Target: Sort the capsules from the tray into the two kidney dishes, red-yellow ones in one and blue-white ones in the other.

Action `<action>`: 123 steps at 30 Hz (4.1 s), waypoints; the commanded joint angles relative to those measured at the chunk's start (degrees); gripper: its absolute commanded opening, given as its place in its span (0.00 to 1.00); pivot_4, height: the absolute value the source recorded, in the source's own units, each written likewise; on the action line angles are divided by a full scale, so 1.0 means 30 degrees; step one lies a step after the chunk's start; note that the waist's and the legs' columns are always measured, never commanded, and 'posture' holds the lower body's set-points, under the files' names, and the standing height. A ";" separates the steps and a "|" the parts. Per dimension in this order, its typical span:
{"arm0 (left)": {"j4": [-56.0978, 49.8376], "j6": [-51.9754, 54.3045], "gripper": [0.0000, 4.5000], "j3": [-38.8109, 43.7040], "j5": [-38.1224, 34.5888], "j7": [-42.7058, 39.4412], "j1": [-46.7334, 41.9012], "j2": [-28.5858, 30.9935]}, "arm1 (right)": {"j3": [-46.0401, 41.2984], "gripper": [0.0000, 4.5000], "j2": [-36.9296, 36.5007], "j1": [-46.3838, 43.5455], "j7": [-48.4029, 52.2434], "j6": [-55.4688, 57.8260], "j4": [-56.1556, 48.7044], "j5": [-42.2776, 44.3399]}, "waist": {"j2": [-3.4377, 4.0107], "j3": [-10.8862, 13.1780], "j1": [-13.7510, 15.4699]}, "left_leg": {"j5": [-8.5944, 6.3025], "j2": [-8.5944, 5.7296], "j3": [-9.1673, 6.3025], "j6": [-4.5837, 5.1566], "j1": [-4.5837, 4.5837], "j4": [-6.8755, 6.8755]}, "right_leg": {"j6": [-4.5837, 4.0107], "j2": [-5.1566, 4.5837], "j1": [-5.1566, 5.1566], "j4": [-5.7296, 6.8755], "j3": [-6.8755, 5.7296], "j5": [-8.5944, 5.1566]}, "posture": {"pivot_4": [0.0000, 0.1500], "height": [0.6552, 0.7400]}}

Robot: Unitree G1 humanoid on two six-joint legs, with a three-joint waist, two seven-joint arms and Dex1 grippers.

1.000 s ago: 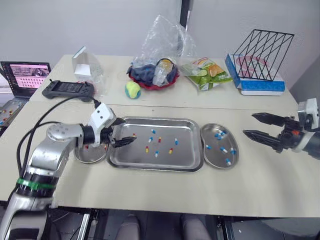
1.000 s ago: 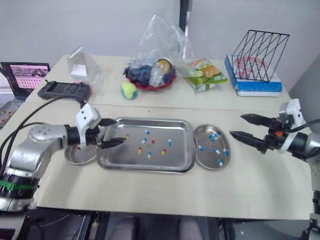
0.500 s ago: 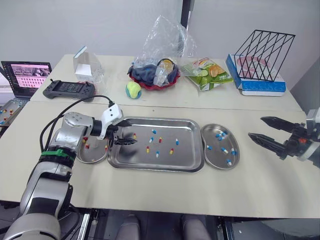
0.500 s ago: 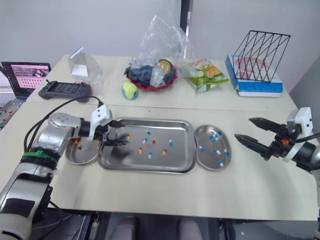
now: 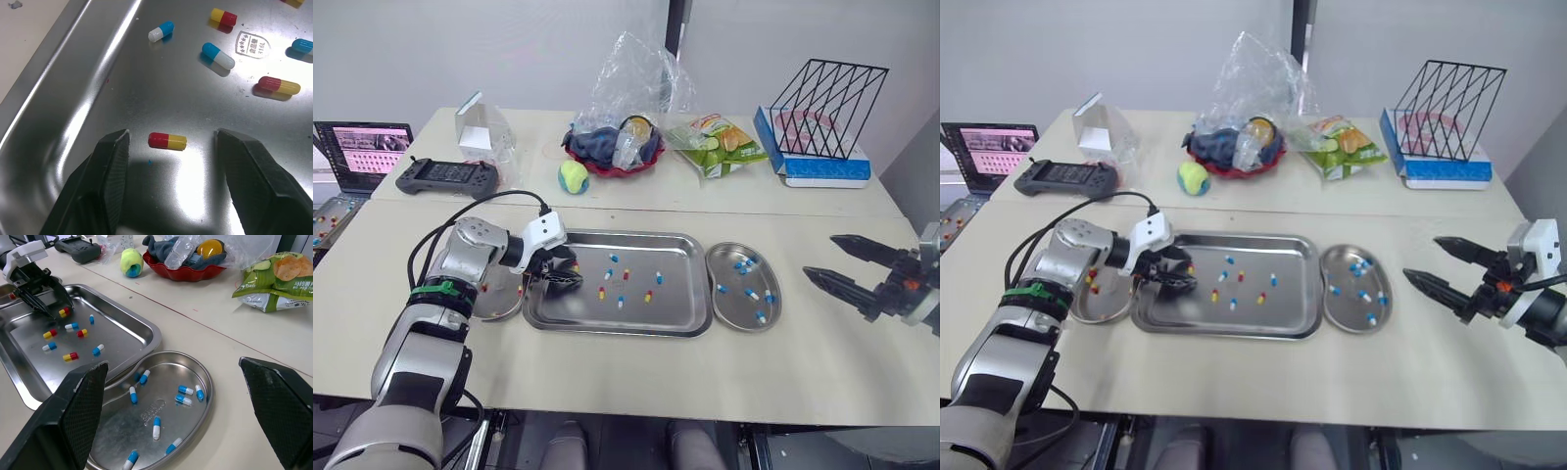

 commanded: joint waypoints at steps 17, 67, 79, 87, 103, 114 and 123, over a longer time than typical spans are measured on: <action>0.0276 0.0190 0.68 0.0182 0.0606 -0.0118 -0.0599 -0.0429 | 0.0042 1.00 -0.0337 -0.0573 -0.1003 0.0096 -0.0886 0.0194 | 0.0000 0.0000 0.0022 | 0.0000 -0.0001 0.0000 0.0000 0.0007 0.0000 | 0.0004 -0.0003 0.0017 -0.0005 -0.0001 -0.0002 | 1.00 0.98; 0.0871 -0.0128 0.28 0.0361 0.1038 -0.0856 -0.1170 -0.0499 | 0.0944 1.00 -0.0128 -0.1016 -0.1618 0.0159 -0.0695 0.0000 | 0.0000 0.0000 0.0015 | -0.0001 -0.0005 -0.0009 0.0001 0.0008 0.0002 | 0.0009 0.0000 0.0033 -0.0013 0.0002 -0.0006 | 1.00 0.98; -0.0143 0.0434 0.28 0.0441 0.0934 -0.1164 -0.0790 -0.0335 | 0.1423 1.00 -0.0038 -0.1486 -0.1419 -0.0085 -0.0159 -0.0262 | 0.0000 0.0000 0.0015 | -0.0001 -0.0004 -0.0012 0.0001 0.0004 0.0002 | 0.0009 0.0001 0.0031 -0.0015 -0.0001 -0.0006 | 1.00 0.98; 0.0143 0.0396 0.05 0.0690 0.0931 -0.0855 -0.1192 -0.0322 | 0.1273 1.00 -0.0113 -0.1320 -0.1276 -0.0128 -0.0085 -0.0260 | 0.0000 0.0001 0.0016 | -0.0001 -0.0005 -0.0015 0.0001 -0.0001 0.0002 | 0.0009 0.0000 0.0029 -0.0018 -0.0003 -0.0006 | 1.00 0.98; -0.0152 0.0978 0.11 0.1105 0.0532 -0.1032 -0.1363 -0.0316 | 0.1378 1.00 0.0017 -0.1530 -0.1114 -0.0108 0.0026 -0.0385 | -0.0001 0.0000 0.0015 | -0.0001 -0.0004 -0.0014 0.0001 -0.0001 0.0002 | 0.0010 0.0000 0.0029 -0.0021 -0.0003 -0.0006 | 1.00 0.98; -0.0630 0.1565 0.90 0.1420 -0.0025 -0.1521 -0.1517 -0.0115 | 0.1420 1.00 0.0005 -0.1570 -0.1092 -0.0077 0.0030 -0.0376 | 0.0000 0.0000 0.0014 | -0.0001 -0.0005 -0.0015 0.0001 -0.0002 0.0003 | 0.0009 0.0001 0.0029 -0.0020 -0.0004 -0.0006 | 1.00 0.98; -0.1910 0.2276 0.99 0.1821 -0.0755 -0.2344 -0.1100 0.0253 | 0.1552 1.00 -0.0053 -0.1773 -0.0908 -0.0067 0.0236 -0.0351 | 0.0000 0.0001 0.0010 | 0.0000 -0.0004 -0.0016 0.0000 -0.0003 0.0003 | 0.0009 0.0000 0.0029 -0.0020 -0.0004 -0.0006 | 1.00 0.98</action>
